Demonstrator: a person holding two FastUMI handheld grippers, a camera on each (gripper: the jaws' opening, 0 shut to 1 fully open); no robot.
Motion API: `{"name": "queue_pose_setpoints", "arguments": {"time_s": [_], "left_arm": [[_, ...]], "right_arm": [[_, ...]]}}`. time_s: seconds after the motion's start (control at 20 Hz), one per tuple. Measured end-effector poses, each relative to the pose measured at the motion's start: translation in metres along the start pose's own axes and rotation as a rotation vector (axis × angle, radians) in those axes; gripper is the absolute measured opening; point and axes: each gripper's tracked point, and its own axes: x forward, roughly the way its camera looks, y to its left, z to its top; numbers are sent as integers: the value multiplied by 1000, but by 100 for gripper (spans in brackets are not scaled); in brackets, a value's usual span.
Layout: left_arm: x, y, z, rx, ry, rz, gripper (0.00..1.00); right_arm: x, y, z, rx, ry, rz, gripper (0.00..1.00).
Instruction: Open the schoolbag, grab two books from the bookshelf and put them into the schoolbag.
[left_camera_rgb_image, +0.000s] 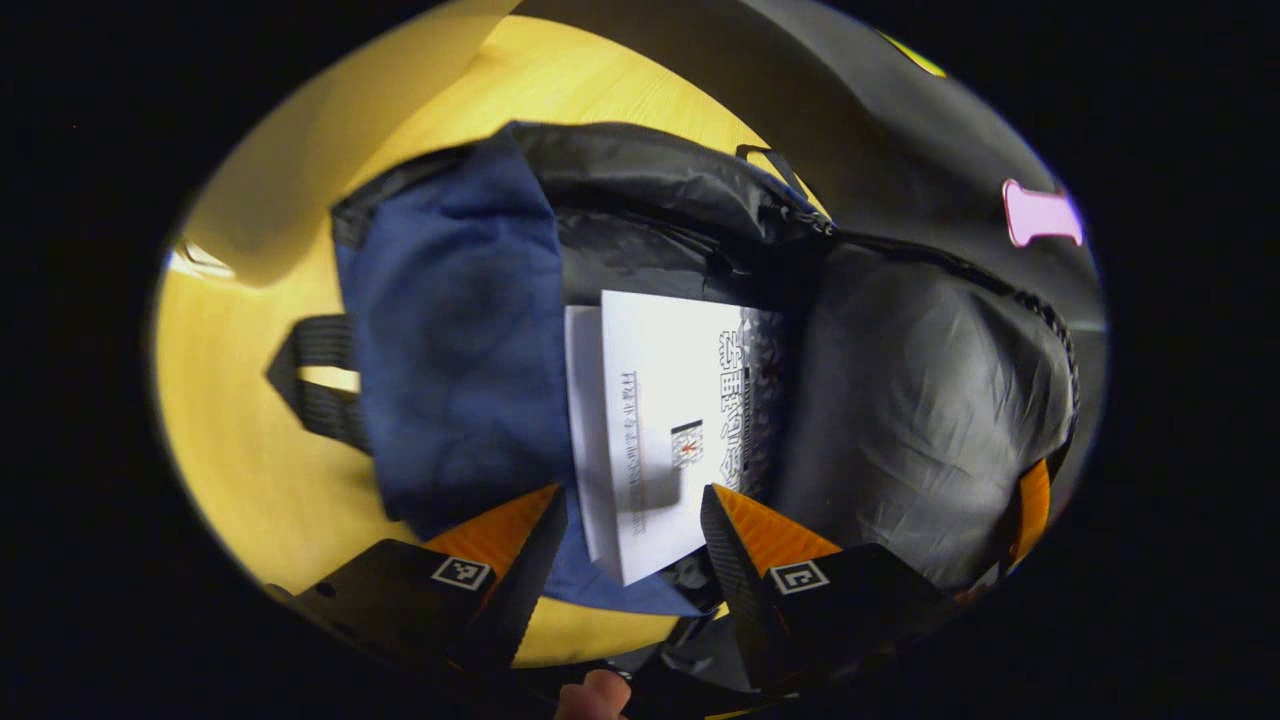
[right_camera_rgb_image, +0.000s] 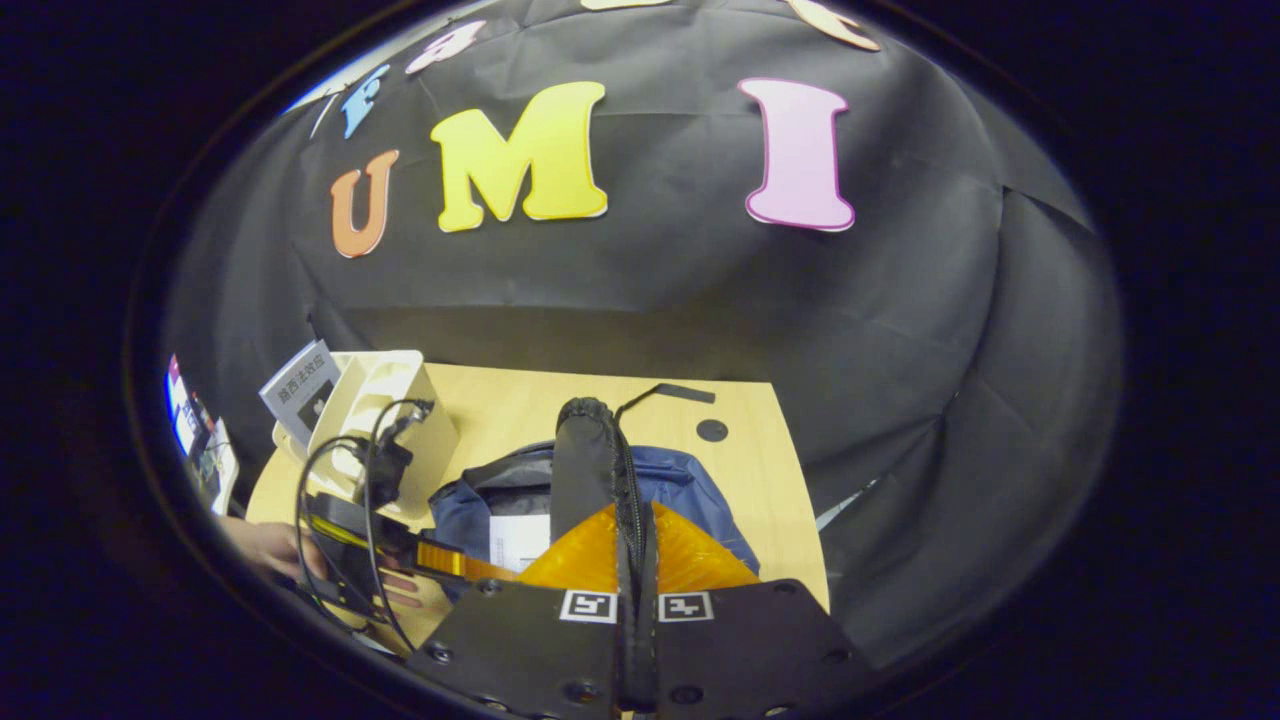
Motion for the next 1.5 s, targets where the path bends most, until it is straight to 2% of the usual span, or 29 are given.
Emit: {"name": "queue_pose_setpoints", "arguments": {"time_s": [0.2, 0.3, 0.35, 0.4, 0.45, 0.5, 0.7, 0.75, 0.8, 1.1, 1.35, 1.4, 1.5], "left_arm": [[-63, 25, 1, 148, -22, 206, 87], [-90, 37, 9, 215, -73, 273, 91], [-103, 43, 13, 240, -103, 300, 92], [-117, 47, 15, 255, -128, 320, 93], [-130, 51, 17, 268, -147, 330, 99], [-145, 54, 19, 281, -166, 336, 99], [-211, 73, 37, 330, -258, 368, 99], [-230, 79, 44, 340, -281, 378, 98], [-245, 82, 50, 347, -301, 388, 99], [-341, 114, 110, 403, -399, 466, 98], [-389, 129, 156, 335, -403, 446, 98], [-395, 135, 166, 336, -394, 449, 98], [-399, 147, 188, 349, -370, 480, 98]], "right_arm": [[1, 11, -5, 14, 4, 8, 0], [3, 15, -7, 17, 5, 3, 3], [3, 16, -8, 20, 5, 0, 0], [3, 18, -9, 24, 6, -3, 3], [3, 20, -8, 27, 7, -4, 3], [2, 22, -8, 30, 7, -7, 1], [-3, 27, -6, 49, 6, -18, 0], [-3, 27, -5, 48, 6, -26, 3], [-5, 27, -5, 41, 4, -36, 1], [-9, 37, -4, 33, 4, -58, 1], [-7, 42, 1, 40, -3, -66, 3], [-6, 43, 2, 41, -3, -69, 1], [-6, 43, 1, 46, 0, -73, 3]]}}
